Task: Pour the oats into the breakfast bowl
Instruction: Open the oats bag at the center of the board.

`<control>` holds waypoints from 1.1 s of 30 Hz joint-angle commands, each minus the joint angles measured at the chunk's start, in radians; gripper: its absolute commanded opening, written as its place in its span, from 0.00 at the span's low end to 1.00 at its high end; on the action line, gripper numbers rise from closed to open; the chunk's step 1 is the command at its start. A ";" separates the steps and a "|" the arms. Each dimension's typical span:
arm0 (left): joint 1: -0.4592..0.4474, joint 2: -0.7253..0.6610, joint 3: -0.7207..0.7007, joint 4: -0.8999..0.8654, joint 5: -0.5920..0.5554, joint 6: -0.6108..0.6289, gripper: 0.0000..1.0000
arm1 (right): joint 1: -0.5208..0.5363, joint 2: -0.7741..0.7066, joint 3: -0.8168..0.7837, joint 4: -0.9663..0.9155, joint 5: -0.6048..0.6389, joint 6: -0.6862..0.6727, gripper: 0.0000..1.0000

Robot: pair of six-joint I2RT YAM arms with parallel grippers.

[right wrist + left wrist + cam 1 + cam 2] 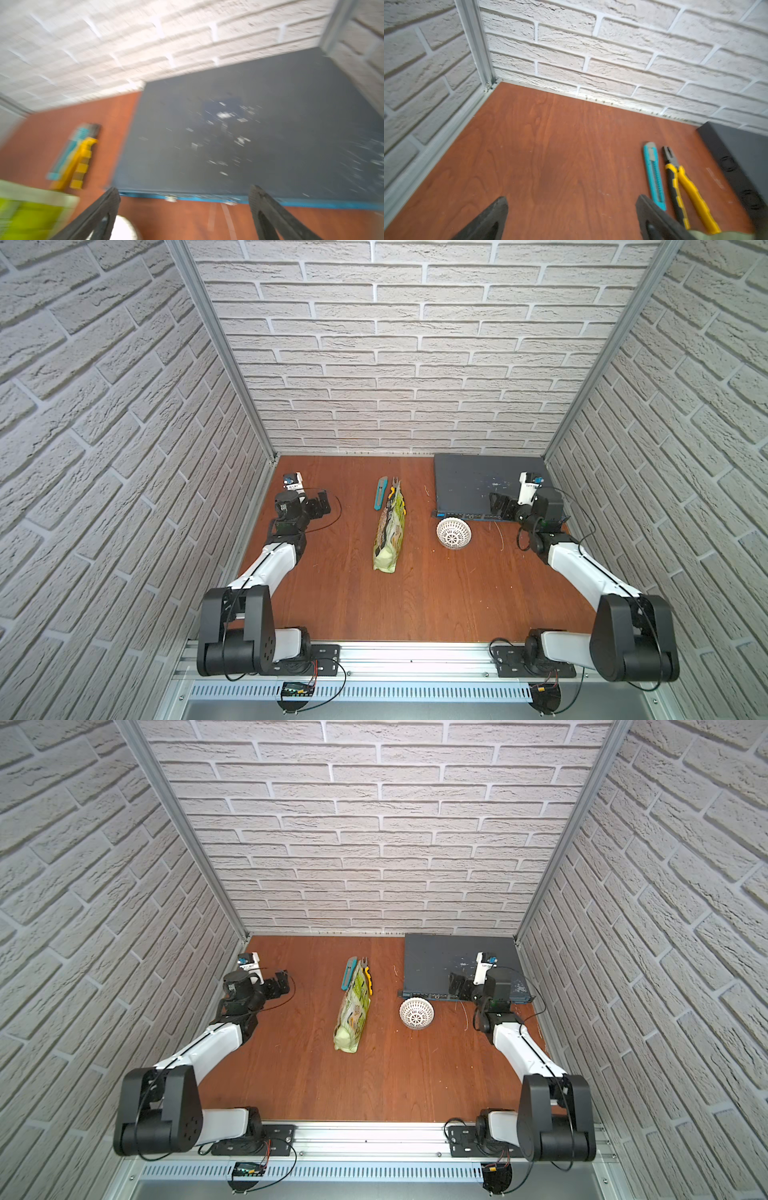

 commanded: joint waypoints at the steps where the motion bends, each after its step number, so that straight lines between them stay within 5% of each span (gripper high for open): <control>1: -0.062 -0.015 0.023 -0.155 0.135 -0.181 0.98 | 0.081 -0.011 0.058 -0.186 -0.199 0.314 0.99; 8: -0.252 -0.112 -0.031 -0.292 0.149 -0.232 0.98 | 0.390 0.114 0.324 -0.385 -0.247 0.372 0.96; 19: -0.290 -0.198 -0.213 -0.235 0.152 -0.387 0.98 | 0.571 0.303 0.567 -0.428 -0.245 0.432 0.78; 26: -0.286 -0.258 0.031 -0.455 0.226 -0.415 0.95 | 0.581 0.335 0.559 -0.420 -0.206 0.446 0.68; 33: -0.290 -0.187 0.227 -0.535 0.455 -0.453 0.85 | 0.581 0.356 0.555 -0.431 -0.205 0.439 0.63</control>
